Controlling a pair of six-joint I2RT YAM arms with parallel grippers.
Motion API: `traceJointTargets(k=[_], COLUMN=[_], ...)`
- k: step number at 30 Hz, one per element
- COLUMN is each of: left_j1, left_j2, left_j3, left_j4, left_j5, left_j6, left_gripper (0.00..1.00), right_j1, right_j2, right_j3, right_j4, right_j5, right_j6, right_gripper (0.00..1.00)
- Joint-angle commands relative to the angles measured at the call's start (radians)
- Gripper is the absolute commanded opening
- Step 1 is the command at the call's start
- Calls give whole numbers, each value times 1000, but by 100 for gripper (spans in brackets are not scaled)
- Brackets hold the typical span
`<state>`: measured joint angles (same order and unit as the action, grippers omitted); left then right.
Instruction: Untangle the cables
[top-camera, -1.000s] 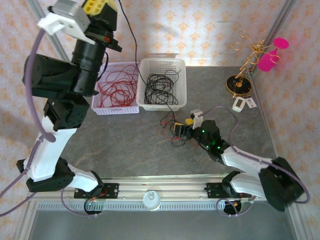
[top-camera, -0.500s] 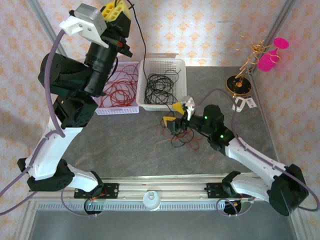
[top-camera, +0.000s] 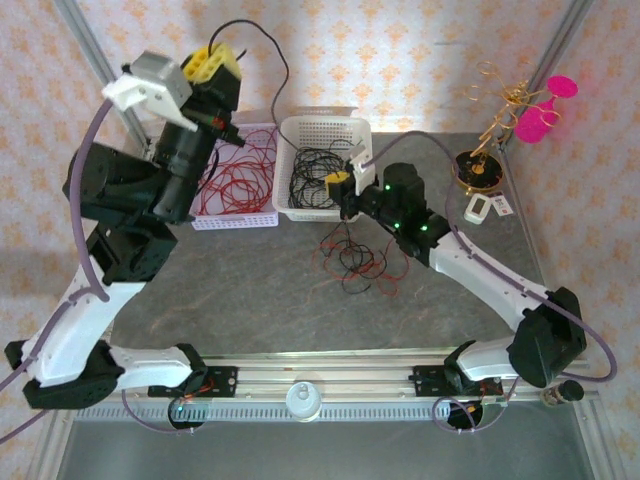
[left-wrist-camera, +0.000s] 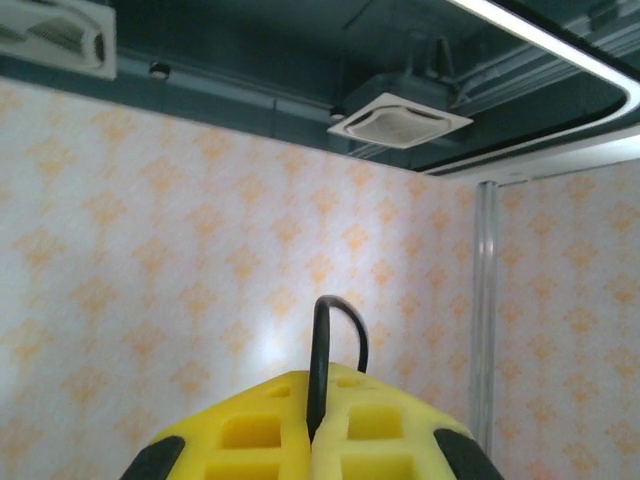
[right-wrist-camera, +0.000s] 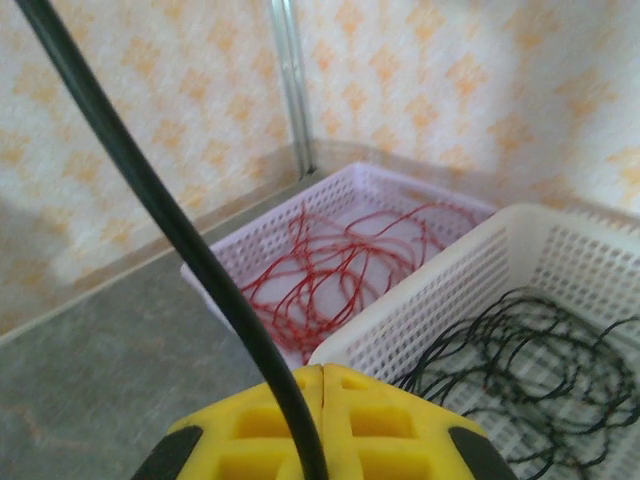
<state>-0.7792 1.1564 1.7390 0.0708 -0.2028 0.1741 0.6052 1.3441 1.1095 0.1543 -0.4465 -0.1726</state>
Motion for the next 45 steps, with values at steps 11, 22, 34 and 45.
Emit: traceJointTargets(k=[11, 22, 34, 45], left_j1=[1, -3, -1, -3], left_j2=[-434, -216, 186, 286], left_j3=[-808, -1099, -1117, -1212], left_j4=[-140, 340, 725, 900], left_j5=[-100, 332, 382, 355], left_j6=[-469, -519, -495, -582], left_gripper=[80, 95, 99, 87], right_j1=[-18, -19, -19, -62], right_j2=[8, 69, 98, 238], right_j3=[503, 756, 972, 1070], right_j4=[-227, -243, -212, -240], right_j5=[195, 185, 179, 263], right_j6=[64, 229, 297, 256], right_gripper=[0, 0, 0, 0])
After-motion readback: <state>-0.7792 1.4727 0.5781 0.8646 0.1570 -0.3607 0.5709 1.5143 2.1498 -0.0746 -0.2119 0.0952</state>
